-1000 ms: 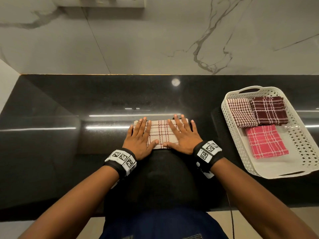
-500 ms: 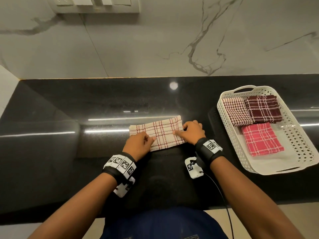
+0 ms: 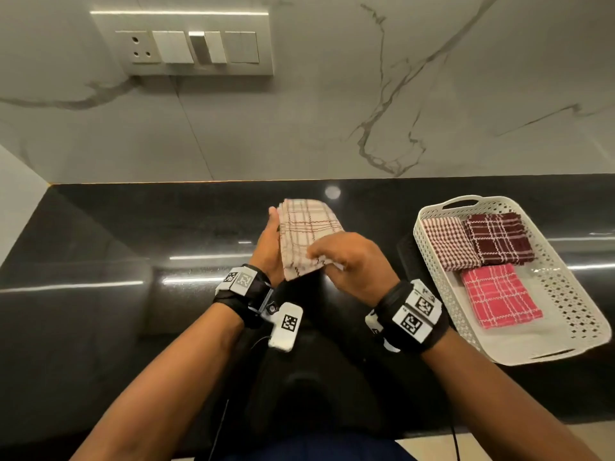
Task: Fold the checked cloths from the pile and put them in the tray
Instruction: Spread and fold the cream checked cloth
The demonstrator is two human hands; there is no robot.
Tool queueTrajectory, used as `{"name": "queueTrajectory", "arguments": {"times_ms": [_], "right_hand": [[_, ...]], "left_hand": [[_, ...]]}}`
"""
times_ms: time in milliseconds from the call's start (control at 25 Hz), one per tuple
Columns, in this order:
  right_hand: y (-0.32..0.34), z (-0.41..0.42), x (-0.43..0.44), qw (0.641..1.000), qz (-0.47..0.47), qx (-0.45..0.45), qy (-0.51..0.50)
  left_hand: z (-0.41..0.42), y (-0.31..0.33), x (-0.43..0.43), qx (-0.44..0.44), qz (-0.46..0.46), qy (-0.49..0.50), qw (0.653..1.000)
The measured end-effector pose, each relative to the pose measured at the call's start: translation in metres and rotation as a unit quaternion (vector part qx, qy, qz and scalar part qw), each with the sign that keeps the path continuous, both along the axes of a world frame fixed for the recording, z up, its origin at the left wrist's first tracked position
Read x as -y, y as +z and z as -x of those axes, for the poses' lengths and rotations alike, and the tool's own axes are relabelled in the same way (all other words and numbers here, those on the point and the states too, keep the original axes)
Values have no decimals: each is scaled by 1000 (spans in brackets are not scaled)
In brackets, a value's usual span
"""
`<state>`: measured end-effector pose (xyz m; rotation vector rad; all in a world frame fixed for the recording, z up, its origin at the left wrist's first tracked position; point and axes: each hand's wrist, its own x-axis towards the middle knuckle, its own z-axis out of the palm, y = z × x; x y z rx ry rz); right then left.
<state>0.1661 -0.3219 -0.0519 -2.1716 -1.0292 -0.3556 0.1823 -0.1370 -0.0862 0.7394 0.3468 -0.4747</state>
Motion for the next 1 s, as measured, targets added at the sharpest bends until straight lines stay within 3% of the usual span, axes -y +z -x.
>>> {"name": "queueTrajectory", "arguments": {"times_ms": [40,120,200,240,320,360,440,480,560,720,800,880,1000], "right_hand": [[-6,8,1,1000,25,15,8],[-26,27,3,997,79,-3,9],[-50,48,6,990,132,-51,15],[-60,60,8,984,155,-78,26],[-72,79,13,973,191,-121,54],[-74,85,15,969,201,-133,59],[-71,89,22,965,208,-151,45],[-68,88,25,965,202,-162,32],[-60,79,29,969,158,-188,4],[-48,33,21,976,81,-201,-31],[-49,2,8,975,82,-205,-33],[-55,-24,-7,963,111,-241,-42],[-72,-45,-19,933,180,-303,-75]], "left_hand": [[3,-5,-1,-10,-36,1,999],[16,-20,-4,-35,-221,20,974],[40,-38,-15,20,-471,55,880],[54,-46,-20,117,-563,38,817],[75,-58,-24,302,-624,-97,714],[81,-60,-24,349,-627,-186,672],[84,-62,-19,385,-629,-309,601],[82,-62,-18,396,-627,-328,586],[81,-63,-19,397,-610,-310,611],[85,-63,-22,285,-557,-220,749],[81,-61,-17,208,-555,-169,788],[74,-60,-12,153,-579,-129,791],[61,-60,-8,106,-638,-110,755]]}}
